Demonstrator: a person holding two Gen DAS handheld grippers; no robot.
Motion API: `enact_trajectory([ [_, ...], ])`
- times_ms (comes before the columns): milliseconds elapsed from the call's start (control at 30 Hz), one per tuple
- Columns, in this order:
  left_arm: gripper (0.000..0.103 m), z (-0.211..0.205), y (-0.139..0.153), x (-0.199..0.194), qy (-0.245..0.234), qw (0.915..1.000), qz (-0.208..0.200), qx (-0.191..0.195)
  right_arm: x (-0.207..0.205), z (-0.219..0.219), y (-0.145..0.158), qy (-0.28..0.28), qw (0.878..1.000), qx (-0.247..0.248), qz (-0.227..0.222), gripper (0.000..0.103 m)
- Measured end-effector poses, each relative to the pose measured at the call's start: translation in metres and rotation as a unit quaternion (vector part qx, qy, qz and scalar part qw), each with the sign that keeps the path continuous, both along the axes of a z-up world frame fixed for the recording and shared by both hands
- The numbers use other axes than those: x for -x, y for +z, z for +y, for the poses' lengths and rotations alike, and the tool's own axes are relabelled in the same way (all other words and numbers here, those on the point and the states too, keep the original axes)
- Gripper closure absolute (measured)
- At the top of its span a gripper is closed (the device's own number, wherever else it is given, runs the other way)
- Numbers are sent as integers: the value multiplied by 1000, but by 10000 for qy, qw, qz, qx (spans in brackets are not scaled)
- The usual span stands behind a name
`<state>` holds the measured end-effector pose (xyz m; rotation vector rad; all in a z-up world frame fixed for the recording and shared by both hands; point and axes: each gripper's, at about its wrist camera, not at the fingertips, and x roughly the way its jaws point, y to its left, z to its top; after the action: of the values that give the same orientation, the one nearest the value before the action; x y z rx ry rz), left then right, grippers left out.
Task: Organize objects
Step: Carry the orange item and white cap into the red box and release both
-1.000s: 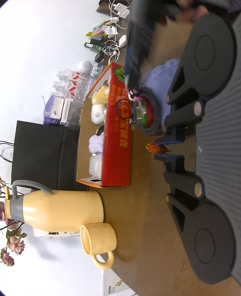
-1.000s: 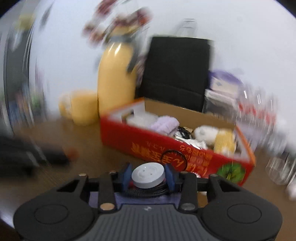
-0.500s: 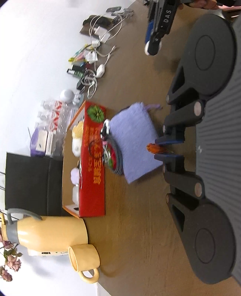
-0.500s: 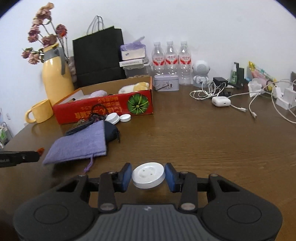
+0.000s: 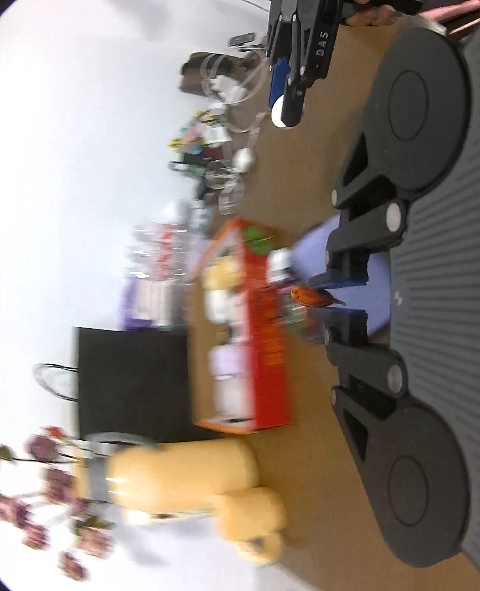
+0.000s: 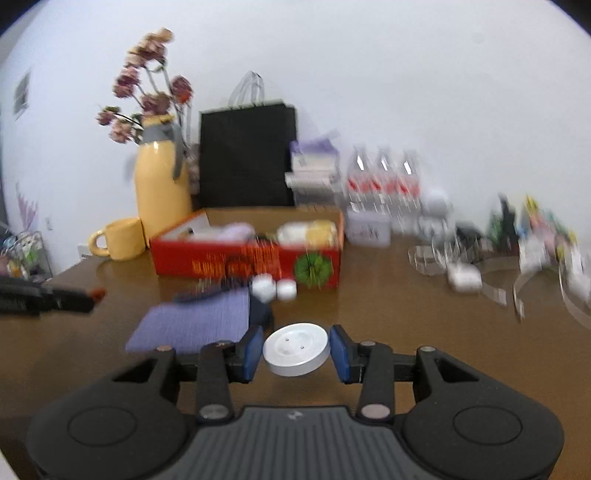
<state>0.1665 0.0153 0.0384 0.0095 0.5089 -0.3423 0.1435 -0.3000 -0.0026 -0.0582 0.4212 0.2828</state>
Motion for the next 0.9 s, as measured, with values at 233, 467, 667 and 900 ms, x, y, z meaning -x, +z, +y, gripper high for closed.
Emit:
enact_trajectory([
  [233, 92, 5, 38, -171, 324, 9992, 49, -232, -150, 29, 57, 950, 9951, -275, 46, 64],
  [467, 92, -3, -2, -359, 943, 9851, 1311, -594, -370, 95, 31, 751, 9872, -280, 1382, 65],
  [667, 82, -6, -31, -411, 1094, 9799, 1555, -604, -454, 112, -18, 364, 9767, -377, 2081, 64],
  [900, 62, 3, -11, -390, 1366, 9812, 1222, -605, -436, 101, -5, 76, 9853, -292, 1681, 49],
])
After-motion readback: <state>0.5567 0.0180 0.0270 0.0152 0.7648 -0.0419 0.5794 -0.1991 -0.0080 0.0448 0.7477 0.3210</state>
